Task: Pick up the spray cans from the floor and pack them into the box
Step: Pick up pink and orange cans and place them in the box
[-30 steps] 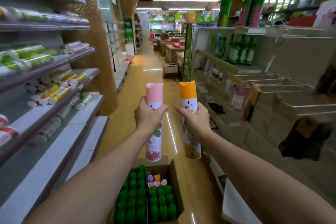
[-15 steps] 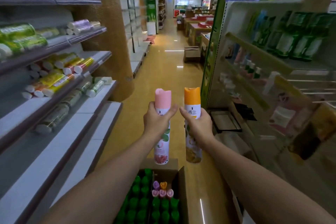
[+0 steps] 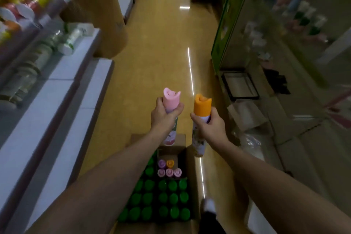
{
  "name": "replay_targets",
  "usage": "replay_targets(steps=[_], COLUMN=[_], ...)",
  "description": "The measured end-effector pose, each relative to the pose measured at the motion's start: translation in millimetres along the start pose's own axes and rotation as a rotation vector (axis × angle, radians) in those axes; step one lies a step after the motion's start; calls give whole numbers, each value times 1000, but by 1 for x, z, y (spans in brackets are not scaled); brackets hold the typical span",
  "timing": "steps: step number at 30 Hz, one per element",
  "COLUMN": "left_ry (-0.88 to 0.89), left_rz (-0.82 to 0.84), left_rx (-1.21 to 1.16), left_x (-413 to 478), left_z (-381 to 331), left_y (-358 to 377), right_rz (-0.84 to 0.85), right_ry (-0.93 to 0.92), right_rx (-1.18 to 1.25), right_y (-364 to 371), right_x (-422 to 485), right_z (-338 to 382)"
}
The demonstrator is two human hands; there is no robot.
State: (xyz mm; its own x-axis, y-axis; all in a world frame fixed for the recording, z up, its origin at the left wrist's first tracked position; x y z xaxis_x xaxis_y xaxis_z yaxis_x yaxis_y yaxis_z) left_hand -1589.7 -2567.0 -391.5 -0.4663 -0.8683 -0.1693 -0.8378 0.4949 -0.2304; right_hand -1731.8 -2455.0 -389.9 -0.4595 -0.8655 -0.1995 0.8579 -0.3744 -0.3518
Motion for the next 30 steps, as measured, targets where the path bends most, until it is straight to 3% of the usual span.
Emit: replay_targets(steps=[8, 13, 21, 30], left_ry=[-267, -396, -401, -400], left_rz=[34, -88, -165, -159], left_rx=[-25, 125, 263, 297], left_x=[82, 109, 131, 132], left_z=[151, 270, 417, 505], left_y=[36, 65, 94, 109], right_rz=[255, 348, 380, 433], right_ry=[218, 316, 380, 402], right_rx=[-146, -158, -173, -192], right_y=[42, 74, 140, 197], right_x=[97, 141, 161, 158], right_z=[-161, -281, -423, -499])
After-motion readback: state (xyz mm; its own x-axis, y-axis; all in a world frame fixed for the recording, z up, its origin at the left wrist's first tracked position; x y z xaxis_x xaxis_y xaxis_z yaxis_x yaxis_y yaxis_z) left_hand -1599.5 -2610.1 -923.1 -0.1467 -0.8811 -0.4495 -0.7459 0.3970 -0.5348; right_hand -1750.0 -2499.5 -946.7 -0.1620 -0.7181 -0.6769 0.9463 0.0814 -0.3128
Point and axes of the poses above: each hand's wrist, its own x-axis towards the middle knuckle, its own y-axis out of the palm, z = x × y, the point moved 2 cm from there along x, towards the middle knuckle, and after that the axes turned 12 degrees about z, right-handed, at the moved point
